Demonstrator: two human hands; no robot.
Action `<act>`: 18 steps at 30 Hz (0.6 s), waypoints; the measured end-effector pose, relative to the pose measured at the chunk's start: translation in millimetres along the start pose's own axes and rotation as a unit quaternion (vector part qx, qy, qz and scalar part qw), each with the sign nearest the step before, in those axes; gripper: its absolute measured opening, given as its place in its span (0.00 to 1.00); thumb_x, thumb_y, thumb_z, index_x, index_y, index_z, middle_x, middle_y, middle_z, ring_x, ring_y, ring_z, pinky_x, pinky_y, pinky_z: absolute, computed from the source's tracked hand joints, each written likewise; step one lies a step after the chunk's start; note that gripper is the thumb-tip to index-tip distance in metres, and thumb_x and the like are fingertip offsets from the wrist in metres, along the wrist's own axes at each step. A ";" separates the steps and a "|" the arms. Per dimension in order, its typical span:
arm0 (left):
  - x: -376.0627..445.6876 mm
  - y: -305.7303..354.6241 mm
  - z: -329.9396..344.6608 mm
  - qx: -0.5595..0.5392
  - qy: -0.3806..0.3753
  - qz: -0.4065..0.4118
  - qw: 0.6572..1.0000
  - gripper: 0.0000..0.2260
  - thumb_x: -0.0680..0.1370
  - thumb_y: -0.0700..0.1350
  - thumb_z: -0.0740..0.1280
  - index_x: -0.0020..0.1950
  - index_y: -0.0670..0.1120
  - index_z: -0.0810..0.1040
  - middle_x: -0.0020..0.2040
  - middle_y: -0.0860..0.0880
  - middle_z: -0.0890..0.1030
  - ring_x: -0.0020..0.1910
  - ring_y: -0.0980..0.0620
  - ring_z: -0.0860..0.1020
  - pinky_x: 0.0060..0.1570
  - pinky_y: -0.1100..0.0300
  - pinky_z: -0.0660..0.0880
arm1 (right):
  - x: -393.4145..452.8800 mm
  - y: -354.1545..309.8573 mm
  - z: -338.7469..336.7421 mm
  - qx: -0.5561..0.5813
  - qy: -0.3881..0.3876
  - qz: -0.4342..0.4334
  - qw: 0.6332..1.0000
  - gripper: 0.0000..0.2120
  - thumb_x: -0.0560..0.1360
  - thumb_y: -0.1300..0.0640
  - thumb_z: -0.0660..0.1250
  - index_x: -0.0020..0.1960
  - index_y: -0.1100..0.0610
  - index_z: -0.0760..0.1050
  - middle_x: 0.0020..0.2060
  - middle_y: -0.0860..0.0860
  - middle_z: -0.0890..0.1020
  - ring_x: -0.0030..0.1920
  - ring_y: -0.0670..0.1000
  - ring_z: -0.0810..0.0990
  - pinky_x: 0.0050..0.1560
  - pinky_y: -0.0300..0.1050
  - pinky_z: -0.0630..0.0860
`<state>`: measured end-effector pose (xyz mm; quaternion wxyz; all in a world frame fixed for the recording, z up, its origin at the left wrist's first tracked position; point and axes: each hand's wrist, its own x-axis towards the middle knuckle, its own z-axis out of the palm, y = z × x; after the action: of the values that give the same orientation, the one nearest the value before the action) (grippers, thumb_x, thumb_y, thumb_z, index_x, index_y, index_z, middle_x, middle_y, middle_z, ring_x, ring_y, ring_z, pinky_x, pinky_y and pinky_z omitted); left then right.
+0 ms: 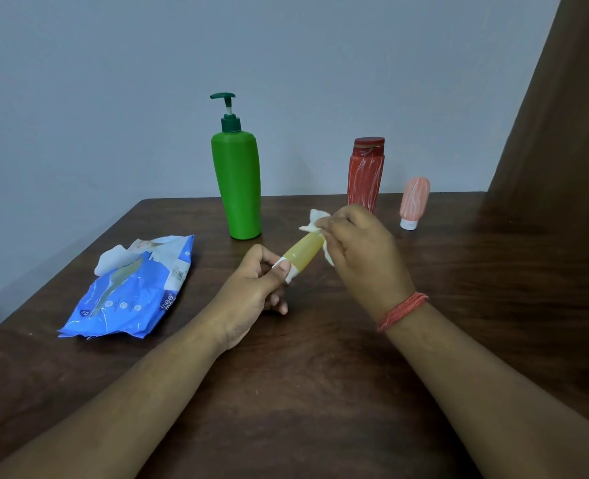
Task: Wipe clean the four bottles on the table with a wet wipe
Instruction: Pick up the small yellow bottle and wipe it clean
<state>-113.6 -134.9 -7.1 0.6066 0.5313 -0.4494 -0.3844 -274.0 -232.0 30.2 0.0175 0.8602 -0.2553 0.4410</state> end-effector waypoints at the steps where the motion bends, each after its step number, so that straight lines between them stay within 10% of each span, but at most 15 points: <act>1: -0.1 0.0 -1.0 -0.001 -0.008 0.000 1.000 0.06 0.84 0.44 0.63 0.49 0.44 0.70 0.44 0.45 0.77 0.29 0.55 0.67 0.33 0.58 0.76 | 0.6 3.2 0.7 0.009 0.017 0.024 1.000 0.11 0.76 0.66 0.69 0.58 0.62 0.82 0.48 0.55 0.79 0.47 0.52 0.78 0.48 0.41 0.77; 6: -0.1 -0.7 -4.5 0.003 -0.037 -0.004 0.999 0.06 0.85 0.44 0.60 0.49 0.45 0.69 0.42 0.46 0.80 0.29 0.55 0.68 0.35 0.57 0.76 | -1.7 9.0 6.1 0.081 0.037 0.081 0.993 0.10 0.79 0.62 0.67 0.59 0.58 0.80 0.53 0.51 0.79 0.51 0.40 0.72 0.51 0.21 0.63; 18: -2.3 3.0 -3.3 -0.051 -0.055 -0.020 0.997 0.11 0.87 0.46 0.54 0.56 0.41 0.72 0.41 0.47 0.79 0.29 0.53 0.64 0.36 0.56 0.75 | -5.4 2.2 10.8 0.105 -0.002 0.012 0.994 0.08 0.76 0.65 0.70 0.54 0.59 0.81 0.50 0.52 0.80 0.49 0.46 0.76 0.49 0.26 0.67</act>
<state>-111.2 -131.3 -4.5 0.5993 0.4865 -0.4516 -0.4474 -269.5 -234.4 19.0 -0.0789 0.8552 -0.2176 0.4637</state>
